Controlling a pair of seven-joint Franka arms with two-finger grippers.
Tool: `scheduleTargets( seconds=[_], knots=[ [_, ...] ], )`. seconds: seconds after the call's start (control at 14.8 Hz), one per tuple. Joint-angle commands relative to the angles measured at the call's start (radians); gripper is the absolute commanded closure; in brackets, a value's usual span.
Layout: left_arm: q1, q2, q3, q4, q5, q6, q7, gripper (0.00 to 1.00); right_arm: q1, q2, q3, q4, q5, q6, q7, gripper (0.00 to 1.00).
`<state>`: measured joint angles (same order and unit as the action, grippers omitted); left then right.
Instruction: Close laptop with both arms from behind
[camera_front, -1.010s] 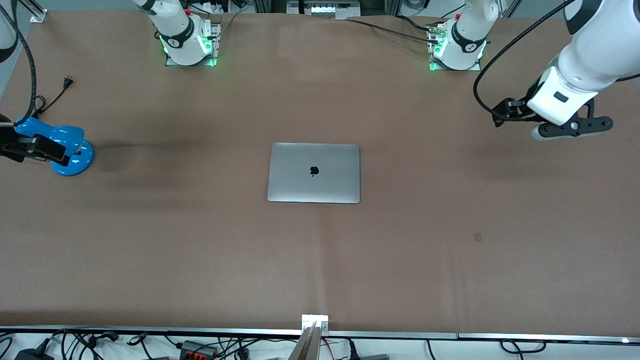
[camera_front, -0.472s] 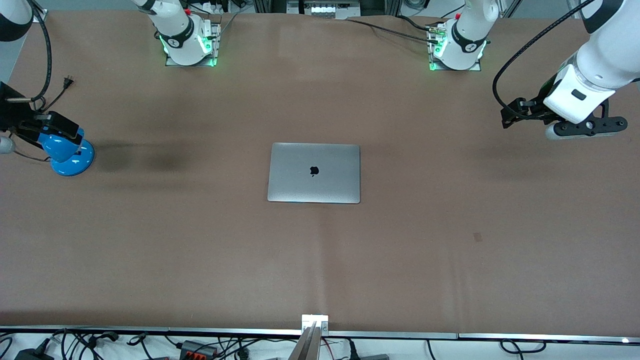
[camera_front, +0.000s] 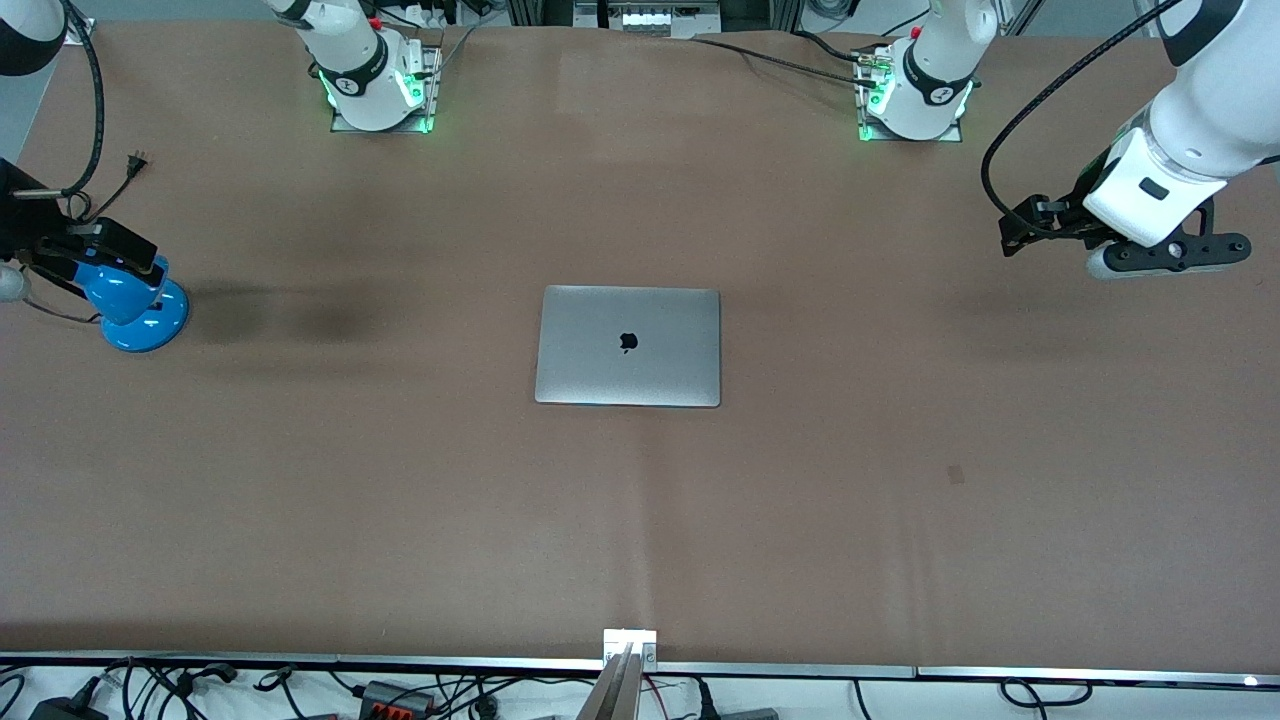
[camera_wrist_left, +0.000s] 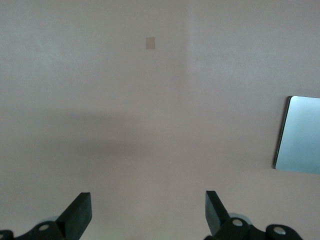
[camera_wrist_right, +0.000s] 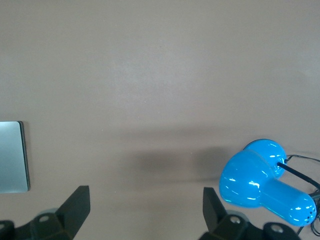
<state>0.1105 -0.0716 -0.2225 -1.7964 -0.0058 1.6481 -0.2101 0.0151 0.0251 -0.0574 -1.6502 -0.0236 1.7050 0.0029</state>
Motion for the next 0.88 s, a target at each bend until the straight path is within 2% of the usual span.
scheduleTargets(
  seconds=[0.0,0.81],
  knots=[
    [-0.014,-0.010,0.017,0.000,-0.016,0.004,0.020,0.00,-0.007,-0.034,0.008,-0.029,-0.010,0.005,-0.021,0.00],
    [-0.014,-0.010,0.009,0.011,-0.016,-0.001,0.011,0.00,-0.007,-0.040,0.008,-0.029,-0.010,-0.019,-0.023,0.00]
  ],
)
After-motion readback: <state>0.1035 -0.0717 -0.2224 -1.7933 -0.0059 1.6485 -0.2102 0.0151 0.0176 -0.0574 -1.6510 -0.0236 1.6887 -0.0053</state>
